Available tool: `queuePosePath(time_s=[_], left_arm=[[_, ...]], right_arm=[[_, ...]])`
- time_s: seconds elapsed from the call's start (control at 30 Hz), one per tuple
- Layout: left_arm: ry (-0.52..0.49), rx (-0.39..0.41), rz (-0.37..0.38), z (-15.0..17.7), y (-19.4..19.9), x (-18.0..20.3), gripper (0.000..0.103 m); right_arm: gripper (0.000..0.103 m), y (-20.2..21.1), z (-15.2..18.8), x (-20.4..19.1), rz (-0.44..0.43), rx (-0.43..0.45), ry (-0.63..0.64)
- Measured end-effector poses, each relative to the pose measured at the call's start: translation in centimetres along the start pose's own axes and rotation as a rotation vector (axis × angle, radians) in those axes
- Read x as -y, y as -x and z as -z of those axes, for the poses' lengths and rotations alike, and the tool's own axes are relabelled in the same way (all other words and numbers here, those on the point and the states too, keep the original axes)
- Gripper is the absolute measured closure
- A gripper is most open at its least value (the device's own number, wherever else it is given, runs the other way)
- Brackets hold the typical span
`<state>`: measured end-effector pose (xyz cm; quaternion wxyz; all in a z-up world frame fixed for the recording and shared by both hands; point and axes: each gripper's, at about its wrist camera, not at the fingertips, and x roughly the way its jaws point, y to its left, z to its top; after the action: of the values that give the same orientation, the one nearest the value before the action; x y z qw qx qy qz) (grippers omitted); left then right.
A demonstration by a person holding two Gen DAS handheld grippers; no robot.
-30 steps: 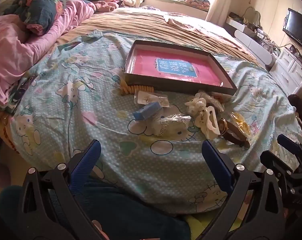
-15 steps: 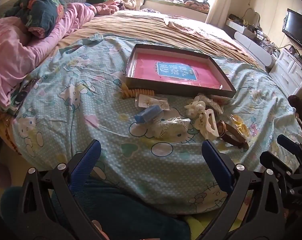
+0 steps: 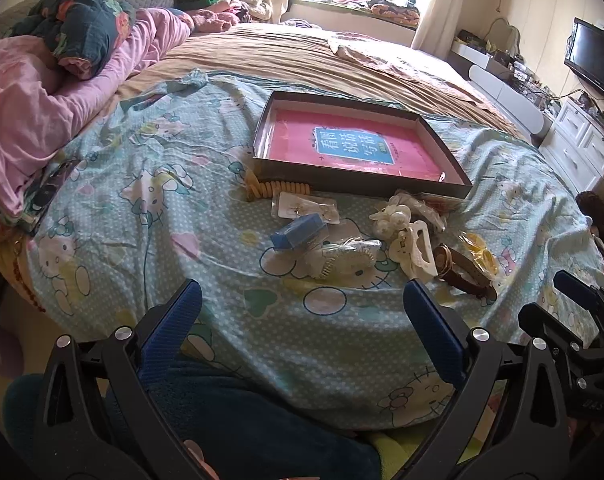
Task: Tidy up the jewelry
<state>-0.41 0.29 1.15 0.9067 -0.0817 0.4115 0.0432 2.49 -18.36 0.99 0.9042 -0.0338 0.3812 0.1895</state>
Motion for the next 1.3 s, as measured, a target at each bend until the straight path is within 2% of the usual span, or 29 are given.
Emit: queuePosePath(time_s=[1.3], left_arm=[[-0.004,0.009,0.000,-0.14,0.41,0.23,0.009]], right_arm=[[0.004,0.20,0.17,-0.31,-0.008,0.003,0.007]])
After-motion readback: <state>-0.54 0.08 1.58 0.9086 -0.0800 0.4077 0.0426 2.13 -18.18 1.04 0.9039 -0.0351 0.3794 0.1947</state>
